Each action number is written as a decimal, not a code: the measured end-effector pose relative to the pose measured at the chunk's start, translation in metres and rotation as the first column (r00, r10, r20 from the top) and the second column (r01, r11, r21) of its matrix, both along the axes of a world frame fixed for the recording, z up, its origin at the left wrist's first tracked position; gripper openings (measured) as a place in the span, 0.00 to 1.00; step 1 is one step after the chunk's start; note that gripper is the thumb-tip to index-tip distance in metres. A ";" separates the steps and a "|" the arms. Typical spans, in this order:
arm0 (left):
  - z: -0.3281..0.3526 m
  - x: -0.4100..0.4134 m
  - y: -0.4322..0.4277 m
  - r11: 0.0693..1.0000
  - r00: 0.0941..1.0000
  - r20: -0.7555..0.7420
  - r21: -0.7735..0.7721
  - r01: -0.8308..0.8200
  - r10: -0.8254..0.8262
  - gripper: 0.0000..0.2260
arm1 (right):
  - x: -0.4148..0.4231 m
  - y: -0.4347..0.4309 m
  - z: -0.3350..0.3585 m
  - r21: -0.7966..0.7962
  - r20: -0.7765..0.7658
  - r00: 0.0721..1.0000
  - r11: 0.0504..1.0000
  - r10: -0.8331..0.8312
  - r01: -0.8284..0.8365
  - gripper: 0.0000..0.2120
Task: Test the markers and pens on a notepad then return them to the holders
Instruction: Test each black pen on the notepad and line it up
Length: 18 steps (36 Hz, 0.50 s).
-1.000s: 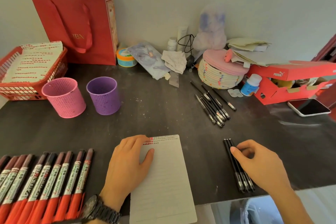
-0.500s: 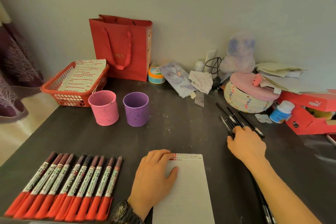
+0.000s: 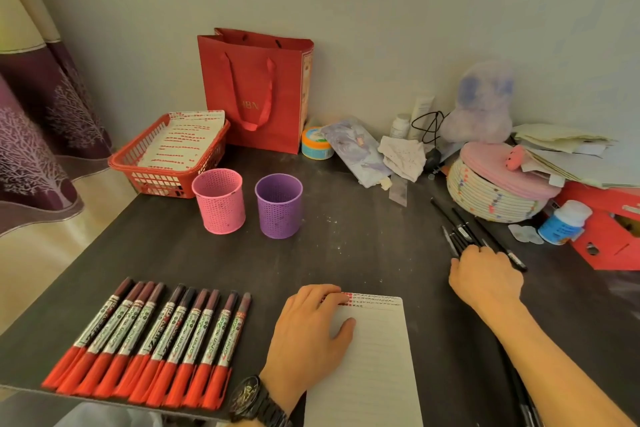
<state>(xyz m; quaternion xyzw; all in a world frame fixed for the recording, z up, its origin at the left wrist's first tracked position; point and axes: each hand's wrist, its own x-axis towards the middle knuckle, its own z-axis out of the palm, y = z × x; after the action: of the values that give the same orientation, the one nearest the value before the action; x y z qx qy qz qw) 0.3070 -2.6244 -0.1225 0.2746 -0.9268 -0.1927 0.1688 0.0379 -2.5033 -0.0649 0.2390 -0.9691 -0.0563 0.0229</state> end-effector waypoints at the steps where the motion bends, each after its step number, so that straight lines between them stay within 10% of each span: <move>1: 0.000 0.000 0.000 1.000 1.000 0.001 0.002 -0.002 0.002 0.23 | -0.001 0.000 -0.001 0.019 -0.004 1.000 1.000 0.006 -0.005 0.19; 7: 0.000 0.000 0.001 1.000 1.000 -0.013 -0.008 -0.002 0.002 0.22 | 0.004 0.002 -0.003 -0.262 0.158 0.984 0.964 0.086 -0.042 0.15; 12: 0.001 0.002 0.002 1.000 1.000 -0.028 -0.009 0.003 -0.003 0.20 | 0.050 0.003 -0.003 -0.710 0.341 0.899 0.702 0.274 0.055 0.08; 18: 0.008 0.004 0.006 0.999 0.986 -0.161 0.005 0.036 -0.035 0.17 | 0.112 0.008 -0.013 -0.845 0.535 0.685 0.298 0.495 0.445 0.09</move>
<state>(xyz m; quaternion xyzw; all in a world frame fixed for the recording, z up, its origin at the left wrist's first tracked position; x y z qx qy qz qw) 0.3110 -2.6181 -0.1144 0.2422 -0.9141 -0.2208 0.2386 0.1503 -2.4957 -0.0781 0.1938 -0.7175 0.6298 -0.2258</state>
